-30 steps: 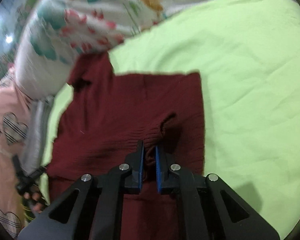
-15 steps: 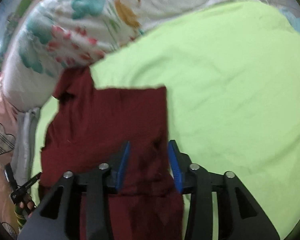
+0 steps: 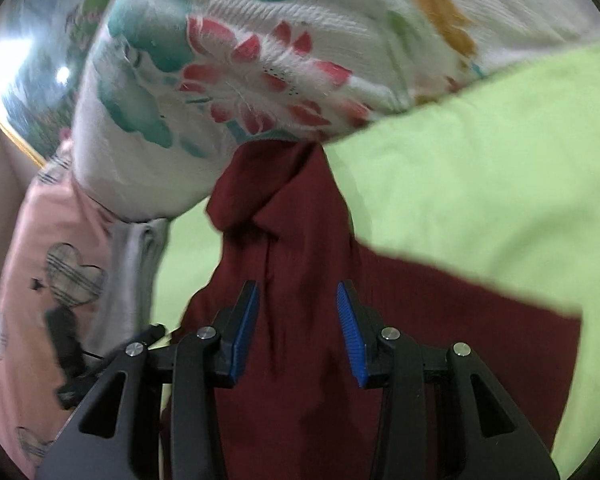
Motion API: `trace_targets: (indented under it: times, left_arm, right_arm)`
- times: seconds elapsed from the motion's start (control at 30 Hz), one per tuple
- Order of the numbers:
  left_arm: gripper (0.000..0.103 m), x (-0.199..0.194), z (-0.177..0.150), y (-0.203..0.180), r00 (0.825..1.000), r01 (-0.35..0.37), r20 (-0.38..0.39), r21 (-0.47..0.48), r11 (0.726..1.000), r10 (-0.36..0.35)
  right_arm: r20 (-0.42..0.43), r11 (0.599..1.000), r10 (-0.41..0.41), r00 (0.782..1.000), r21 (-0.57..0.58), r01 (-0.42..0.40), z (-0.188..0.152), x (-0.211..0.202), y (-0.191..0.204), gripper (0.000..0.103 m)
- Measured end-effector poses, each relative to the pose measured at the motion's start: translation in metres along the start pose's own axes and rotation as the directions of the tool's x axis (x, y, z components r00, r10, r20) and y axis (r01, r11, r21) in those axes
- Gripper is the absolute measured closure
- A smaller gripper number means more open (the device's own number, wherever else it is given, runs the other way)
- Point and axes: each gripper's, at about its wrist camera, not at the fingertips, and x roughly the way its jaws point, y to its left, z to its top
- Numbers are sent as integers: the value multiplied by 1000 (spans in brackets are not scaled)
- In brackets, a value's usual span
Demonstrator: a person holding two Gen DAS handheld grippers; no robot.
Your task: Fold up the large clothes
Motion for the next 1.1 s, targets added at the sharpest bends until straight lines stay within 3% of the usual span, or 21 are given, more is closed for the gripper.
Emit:
trace_targets:
  times: [0.23,0.33,0.5,0.53,0.57,0.6,0.63,0.67,0.8,0.97,1.1]
  left_arm:
    - [50,70,59,-12,998,-8,-54,17,1000,9]
    - [50,94,74,-19,997,15,-77,27,1000,-13]
    - [50,130,96,-34,996,7,-85,66,998,-2]
    - [52,132,100,-36,997,6,-75,71,997,0]
    - [57,132,106,-37,998,15,-54,73,997,-11]
    - [85,132,109,-39,999,39,-40,72,997,-37]
    - [101,130,111,-40,997,70,-42,70,995,-67]
    - [102,126,112,-41,997,76,-32,68,995,-74]
    - [103,83,100,-49,992,100,71,122,987,-109]
    - [103,-1,48,-54,964,160,178,197,967,-196]
    - [103,-33,9,-58,956,202,166,226,953,-242]
  right_arm:
    - [-49,989,-102,994,-110,96,62,72,7,60]
    - [-64,975,-139,988,-182,125,78,102,13,48]
    - [-89,984,-94,992,-161,78,98,140,4,47]
    - [-73,985,-84,994,-160,72,101,141,3,64]
    - [-65,985,-81,995,-160,70,103,141,3,88]
    - [-71,986,-75,995,-156,64,105,142,4,98]
    - [-67,987,-67,996,-148,56,106,138,4,99]
    - [-48,988,-60,997,-146,52,106,131,6,99]
    - [17,987,-20,1000,-156,22,98,83,12,99]
    - [76,980,20,997,-200,-5,69,11,19,99]
    - [78,972,10,997,-235,9,33,-28,23,99]
